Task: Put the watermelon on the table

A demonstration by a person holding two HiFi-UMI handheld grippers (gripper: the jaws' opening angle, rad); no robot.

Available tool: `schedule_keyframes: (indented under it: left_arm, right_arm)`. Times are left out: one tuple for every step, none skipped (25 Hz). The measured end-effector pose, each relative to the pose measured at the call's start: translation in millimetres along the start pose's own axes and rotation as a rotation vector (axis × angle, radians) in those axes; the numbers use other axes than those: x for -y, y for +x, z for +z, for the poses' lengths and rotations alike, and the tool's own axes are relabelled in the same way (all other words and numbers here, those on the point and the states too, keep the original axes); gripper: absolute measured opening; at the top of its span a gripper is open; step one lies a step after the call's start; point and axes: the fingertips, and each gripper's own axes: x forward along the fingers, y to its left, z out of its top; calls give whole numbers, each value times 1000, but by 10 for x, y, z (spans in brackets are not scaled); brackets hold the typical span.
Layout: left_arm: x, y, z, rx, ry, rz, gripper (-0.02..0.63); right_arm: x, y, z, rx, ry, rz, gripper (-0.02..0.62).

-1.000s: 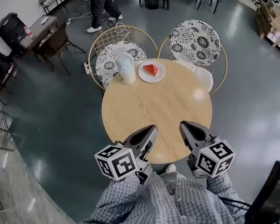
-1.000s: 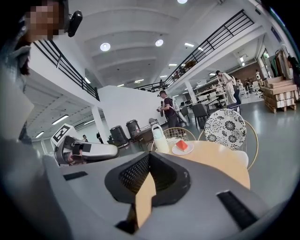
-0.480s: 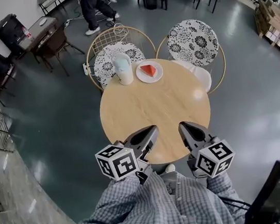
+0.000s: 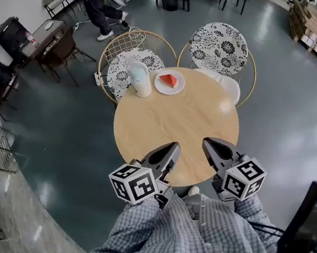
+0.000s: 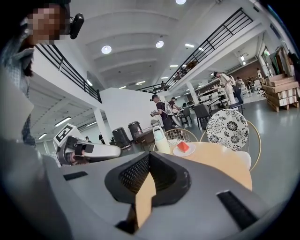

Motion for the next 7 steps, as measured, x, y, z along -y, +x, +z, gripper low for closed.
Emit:
schedule_keyframes:
  left_arm:
    - [0,0,-2,0,0,0,6]
    - [-2,0,-5,0,0,1,6]
    - [-4,1,-6,0,0,1,6]
    - [-6,2,-6,0,0,1,6]
    - [-7,3,-3,1,1,1,6]
    - [-8,4,1,1,2,2,6]
    - [-9,4,5,1,3,2,6]
  right_arm:
    - [0,2,-2,-1,0,1,8]
    - [0,4,-7,-2,1,2,8]
    - [-1,6,-11,-3,1,4,8]
    - [-5,8,-13,-4,2,7,8]
    - [-10,10,-13,-5,4,12,8]
    - [-17,12,-11,-5,6,16,8]
    - [-24,14,-9,-5,8,21,8]
